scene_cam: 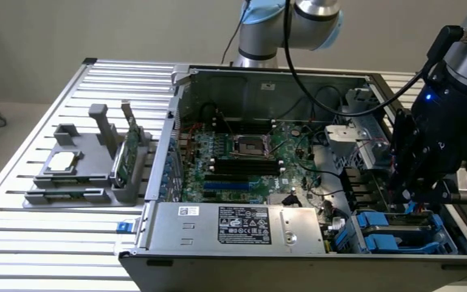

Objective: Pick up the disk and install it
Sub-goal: 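Insert the second disk wire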

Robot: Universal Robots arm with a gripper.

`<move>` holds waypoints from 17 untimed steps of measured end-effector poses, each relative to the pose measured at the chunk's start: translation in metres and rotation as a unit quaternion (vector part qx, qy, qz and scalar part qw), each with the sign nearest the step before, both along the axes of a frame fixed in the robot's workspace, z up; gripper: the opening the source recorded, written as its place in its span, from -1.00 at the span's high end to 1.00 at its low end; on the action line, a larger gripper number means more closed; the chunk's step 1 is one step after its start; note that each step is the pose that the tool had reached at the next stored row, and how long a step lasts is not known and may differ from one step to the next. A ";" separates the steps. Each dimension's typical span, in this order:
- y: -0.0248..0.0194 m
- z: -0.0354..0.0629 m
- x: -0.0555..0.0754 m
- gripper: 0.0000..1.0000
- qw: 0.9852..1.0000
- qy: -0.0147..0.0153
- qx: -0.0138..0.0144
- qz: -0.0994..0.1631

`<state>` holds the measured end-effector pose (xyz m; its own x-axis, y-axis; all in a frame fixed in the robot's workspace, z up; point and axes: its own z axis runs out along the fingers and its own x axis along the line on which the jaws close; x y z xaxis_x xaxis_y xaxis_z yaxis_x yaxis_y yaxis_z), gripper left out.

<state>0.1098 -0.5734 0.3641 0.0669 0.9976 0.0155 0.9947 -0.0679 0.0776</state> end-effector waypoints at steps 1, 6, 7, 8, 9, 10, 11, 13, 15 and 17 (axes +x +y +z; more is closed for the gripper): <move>0.0009 0.0000 0.000 0.47 1.000 0.000 0.000 0.000; 0.0074 0.0001 0.000 0.47 1.000 0.000 0.000 0.000; 0.0083 0.0001 0.000 0.47 1.000 0.000 0.000 0.000; 0.0091 0.0002 0.000 0.47 1.000 0.000 0.000 0.000; 0.0101 0.0005 0.000 0.47 1.000 0.000 0.000 0.000; 0.0113 0.0011 0.000 0.47 1.000 0.000 0.000 0.000; 0.0125 0.0023 0.000 0.47 1.000 0.000 0.000 0.000; 0.0145 0.0059 0.000 0.47 1.000 0.000 0.000 0.000; 0.0154 0.0092 0.000 0.47 1.000 0.000 0.000 0.000; 0.0154 0.0113 0.000 0.47 1.000 0.000 0.000 0.000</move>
